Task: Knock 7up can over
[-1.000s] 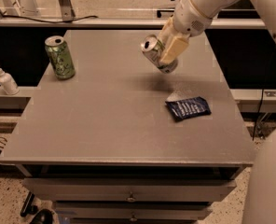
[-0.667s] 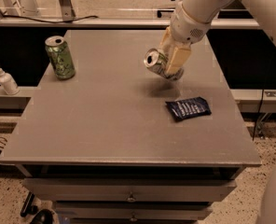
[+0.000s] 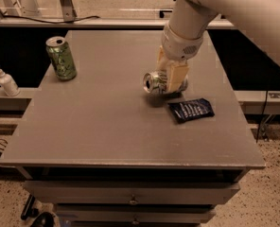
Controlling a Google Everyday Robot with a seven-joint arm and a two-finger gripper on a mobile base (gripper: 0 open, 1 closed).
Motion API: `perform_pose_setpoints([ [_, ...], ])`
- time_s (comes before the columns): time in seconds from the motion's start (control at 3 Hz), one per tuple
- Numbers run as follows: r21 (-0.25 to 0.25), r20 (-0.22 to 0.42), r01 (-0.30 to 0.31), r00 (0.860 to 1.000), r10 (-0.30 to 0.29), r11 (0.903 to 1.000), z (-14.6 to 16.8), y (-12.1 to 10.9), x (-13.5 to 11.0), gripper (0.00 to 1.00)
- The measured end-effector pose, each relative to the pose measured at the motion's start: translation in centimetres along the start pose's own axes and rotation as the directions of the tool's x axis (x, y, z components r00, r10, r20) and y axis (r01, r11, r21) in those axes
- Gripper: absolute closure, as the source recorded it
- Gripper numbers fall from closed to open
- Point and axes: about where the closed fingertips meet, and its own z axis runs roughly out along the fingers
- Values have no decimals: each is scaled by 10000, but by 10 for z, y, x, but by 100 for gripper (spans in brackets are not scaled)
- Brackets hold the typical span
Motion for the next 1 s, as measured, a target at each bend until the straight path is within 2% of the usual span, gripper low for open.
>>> perform_pose_setpoints([
  [0.67,-400,-359,303,9989,-317,9987,14,14,-13,14],
  [1.0,-623,-476,366,9981,-396,9974,21,19,-17,0],
])
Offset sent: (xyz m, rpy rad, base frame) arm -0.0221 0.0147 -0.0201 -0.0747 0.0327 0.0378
